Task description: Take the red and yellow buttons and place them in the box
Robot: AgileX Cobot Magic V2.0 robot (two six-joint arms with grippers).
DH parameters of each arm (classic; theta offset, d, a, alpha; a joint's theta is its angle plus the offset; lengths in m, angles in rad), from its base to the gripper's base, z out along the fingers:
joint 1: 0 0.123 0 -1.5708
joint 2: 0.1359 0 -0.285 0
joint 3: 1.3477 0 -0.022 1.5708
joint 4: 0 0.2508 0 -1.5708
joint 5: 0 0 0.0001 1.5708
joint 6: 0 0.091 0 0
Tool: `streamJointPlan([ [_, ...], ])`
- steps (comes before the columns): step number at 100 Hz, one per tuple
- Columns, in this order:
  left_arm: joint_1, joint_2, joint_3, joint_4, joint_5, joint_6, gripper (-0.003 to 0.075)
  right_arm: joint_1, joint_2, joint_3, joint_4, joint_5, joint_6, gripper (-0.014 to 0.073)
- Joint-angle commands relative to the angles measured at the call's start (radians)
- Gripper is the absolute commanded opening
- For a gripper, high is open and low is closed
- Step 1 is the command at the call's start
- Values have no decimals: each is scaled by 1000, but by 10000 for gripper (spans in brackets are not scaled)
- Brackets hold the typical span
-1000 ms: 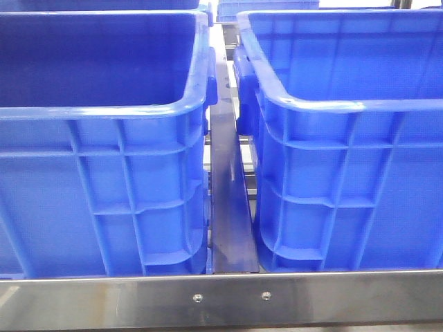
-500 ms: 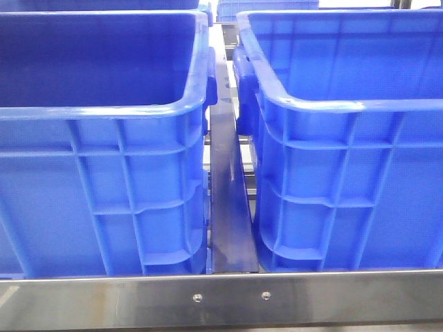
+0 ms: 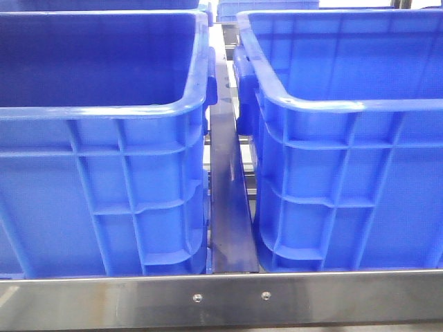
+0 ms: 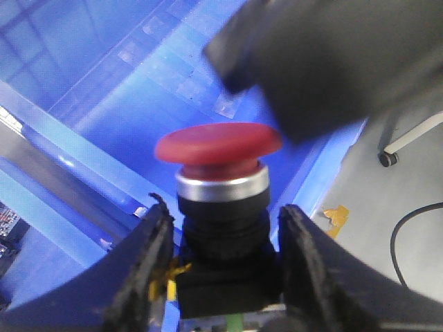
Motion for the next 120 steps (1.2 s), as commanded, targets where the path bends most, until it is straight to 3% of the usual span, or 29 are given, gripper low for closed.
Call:
streamJointPlan([
  [1,-6,-32,-27,8,-64,-5,-19,35,9,-34,73,-27,-21,612],
  [32,-6,-32,-27,8,-64,-5,-19,87,49,-34,77,-41,-44,600],
  [59,-6,-32,-27,8,-64,-5,-19,87,49,-34,84,-21,-47,267],
  [73,-6,-32,-27,8,-64,-5,1,87,49,-34,84,-15,-51,216],
  [82,-6,-32,-27,8,-64,-5,111,87,49,-34,84,-15,-60,216],
  [97,-6,-32,-27,8,-64,-5,443,87,47,-34,84,-16,-67,216],
  [104,-6,-32,-27,8,-64,-5,552,87,46,-34,84,-21,-74,216],
  [111,-6,-32,-27,8,-64,-5,601,87,46,-34,84,-29,-76,216],
  [120,-6,-32,-27,10,-59,-5,603,86,46,-34,84,-53,-85,216],
])
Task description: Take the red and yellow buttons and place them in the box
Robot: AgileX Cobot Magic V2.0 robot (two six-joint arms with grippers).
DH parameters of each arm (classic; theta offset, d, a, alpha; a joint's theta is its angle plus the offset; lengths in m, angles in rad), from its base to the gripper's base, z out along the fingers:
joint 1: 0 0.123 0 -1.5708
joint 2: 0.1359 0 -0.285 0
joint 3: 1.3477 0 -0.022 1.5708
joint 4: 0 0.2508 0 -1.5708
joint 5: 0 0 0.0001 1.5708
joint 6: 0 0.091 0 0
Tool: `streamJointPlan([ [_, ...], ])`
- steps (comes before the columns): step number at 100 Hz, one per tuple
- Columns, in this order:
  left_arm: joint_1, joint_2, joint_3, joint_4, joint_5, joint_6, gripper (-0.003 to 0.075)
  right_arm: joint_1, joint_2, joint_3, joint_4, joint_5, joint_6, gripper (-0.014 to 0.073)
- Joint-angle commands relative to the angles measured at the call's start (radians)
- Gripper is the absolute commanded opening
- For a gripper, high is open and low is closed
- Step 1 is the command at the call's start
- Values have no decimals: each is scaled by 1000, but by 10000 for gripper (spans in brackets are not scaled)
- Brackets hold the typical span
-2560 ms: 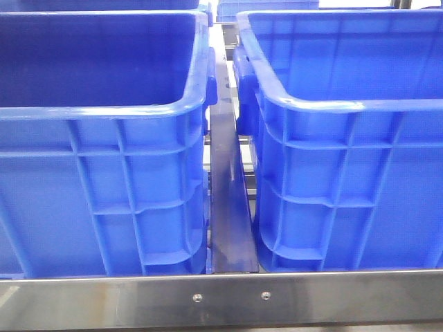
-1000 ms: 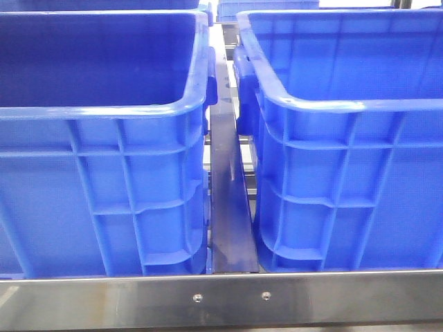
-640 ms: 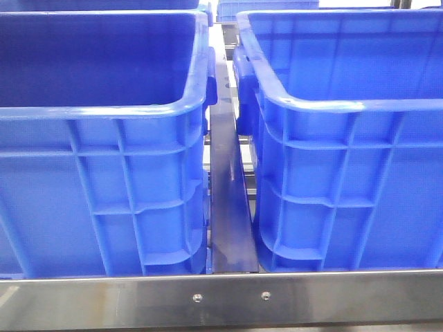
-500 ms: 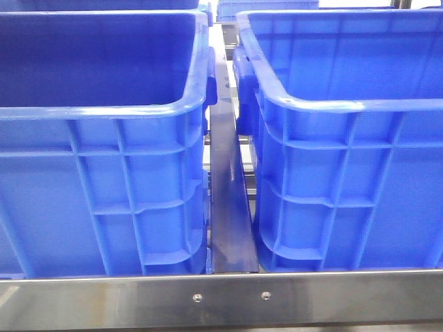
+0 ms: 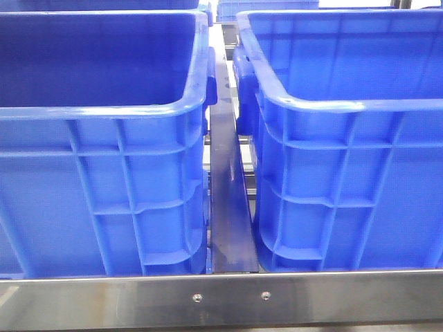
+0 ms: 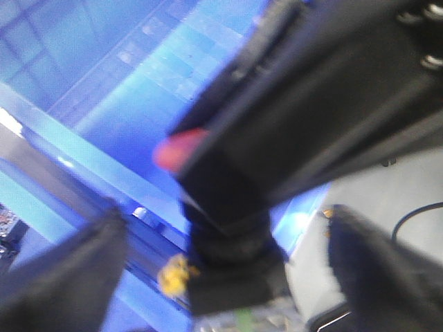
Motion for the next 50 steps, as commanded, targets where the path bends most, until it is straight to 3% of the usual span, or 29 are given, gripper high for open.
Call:
streamJointPlan([
  [1,-6,-32,-29,9,-61,-5,603,-2,-17,-34,61,-18,-28,216],
  [31,71,-32,-29,11,-15,-28,603,-4,-20,-34,61,-119,-60,216],
  [50,174,-51,-7,9,-26,-49,603,-4,-45,-34,60,-290,-99,216],
])
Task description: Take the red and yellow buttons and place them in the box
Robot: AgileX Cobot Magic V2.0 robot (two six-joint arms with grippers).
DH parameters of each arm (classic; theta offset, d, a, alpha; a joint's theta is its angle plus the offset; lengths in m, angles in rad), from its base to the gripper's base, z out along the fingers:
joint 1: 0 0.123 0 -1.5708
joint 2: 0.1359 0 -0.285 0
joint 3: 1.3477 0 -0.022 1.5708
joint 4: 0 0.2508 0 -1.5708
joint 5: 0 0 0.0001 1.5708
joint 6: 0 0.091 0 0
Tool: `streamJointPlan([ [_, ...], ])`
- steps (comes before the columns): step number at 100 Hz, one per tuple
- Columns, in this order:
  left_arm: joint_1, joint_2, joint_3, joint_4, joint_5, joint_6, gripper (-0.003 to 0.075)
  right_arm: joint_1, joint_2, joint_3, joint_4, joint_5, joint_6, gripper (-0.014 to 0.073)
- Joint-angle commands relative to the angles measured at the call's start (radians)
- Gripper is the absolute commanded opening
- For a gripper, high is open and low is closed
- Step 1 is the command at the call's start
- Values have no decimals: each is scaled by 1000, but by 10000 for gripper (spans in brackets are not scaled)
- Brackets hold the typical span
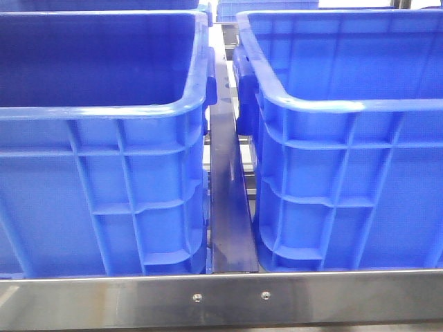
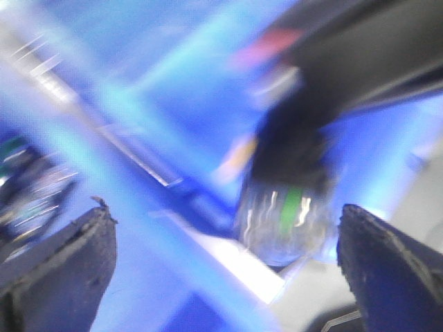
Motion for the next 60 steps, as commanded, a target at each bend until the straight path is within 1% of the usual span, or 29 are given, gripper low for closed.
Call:
streamJointPlan([
  [1,40,-50,-6,7,-65,-18,603,-4,-40,-34,60,-91,-33,216],
  [12,111,-94,50,5,-90,-42,603,-4,-64,-34,60,-185,-71,216],
  [27,236,-191,158,5,-136,-94,603,-4,-83,-34,60,-262,-109,216],
  [41,375,-309,272,5,-157,-114,600,-4,-82,-34,51,-292,-136,216],
  [60,598,-470,406,9,-161,-115,600,-4,-82,-34,38,-353,-184,216],
])
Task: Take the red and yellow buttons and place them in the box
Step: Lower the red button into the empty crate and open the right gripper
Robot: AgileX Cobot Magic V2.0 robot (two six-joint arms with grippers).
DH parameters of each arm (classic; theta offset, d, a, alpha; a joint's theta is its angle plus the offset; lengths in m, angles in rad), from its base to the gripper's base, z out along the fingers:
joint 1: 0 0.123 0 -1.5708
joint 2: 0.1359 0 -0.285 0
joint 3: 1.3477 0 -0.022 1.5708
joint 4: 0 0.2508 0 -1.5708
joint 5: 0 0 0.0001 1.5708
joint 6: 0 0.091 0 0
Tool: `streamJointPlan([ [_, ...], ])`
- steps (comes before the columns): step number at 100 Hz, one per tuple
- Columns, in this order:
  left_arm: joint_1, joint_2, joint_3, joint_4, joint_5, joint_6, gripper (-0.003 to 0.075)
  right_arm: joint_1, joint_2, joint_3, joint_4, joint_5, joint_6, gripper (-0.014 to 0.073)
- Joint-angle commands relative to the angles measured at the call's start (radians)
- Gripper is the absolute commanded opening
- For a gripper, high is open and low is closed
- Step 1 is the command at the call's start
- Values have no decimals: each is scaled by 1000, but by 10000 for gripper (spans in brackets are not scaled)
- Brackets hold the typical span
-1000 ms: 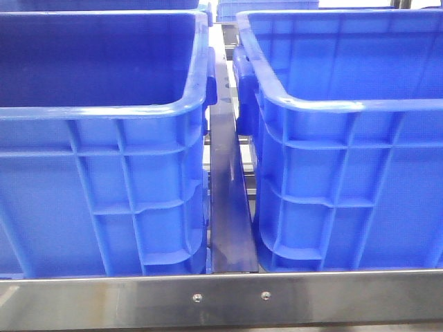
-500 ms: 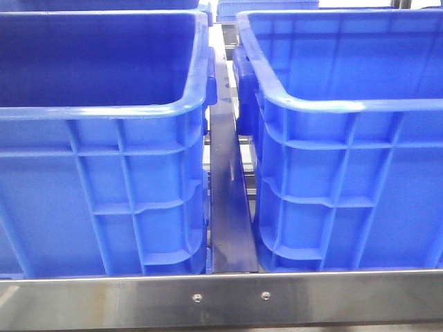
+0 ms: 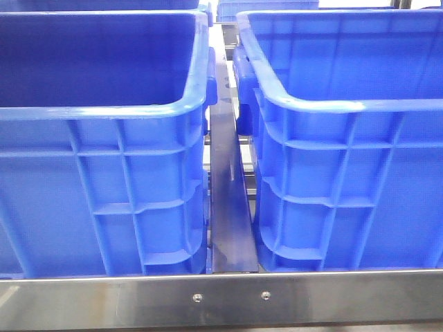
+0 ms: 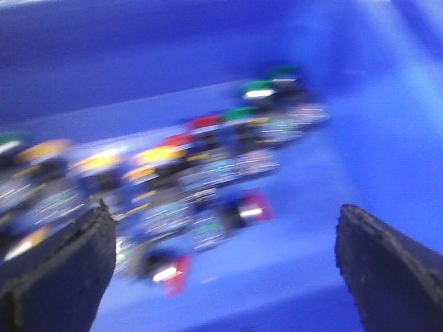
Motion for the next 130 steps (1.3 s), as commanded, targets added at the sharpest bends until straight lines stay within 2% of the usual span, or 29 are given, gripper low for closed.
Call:
streamJointPlan([
  [1,90,-80,25,9,-74,-12,600,-4,-22,-34,23,-52,-45,216],
  [17,235,-197,108,14,-93,-12,600,-4,-22,-34,21,-125,-119,216],
  [27,266,-252,149,21,-130,-12,593,-4,-20,-34,21,-200,-171,216],
  [34,270,-279,163,26,-153,-12,553,-4,-18,-33,21,-265,-203,216],
  [46,270,-289,164,32,-156,-12,396,-4,7,-33,21,-360,-263,216],
  [47,270,-289,164,32,-156,-12,358,-4,11,-33,21,-360,-268,216],
  [53,270,-289,164,37,-156,-12,258,-4,36,-33,21,-392,-303,216],
  [66,270,-289,164,48,-157,-12,-18,-4,121,-33,21,-418,-335,216],
  [90,270,-289,164,49,-157,-12,-19,-4,298,-40,-16,-540,-335,216],
  [130,270,-289,164,49,-157,-12,-19,-4,564,-209,-57,-535,-335,216],
])
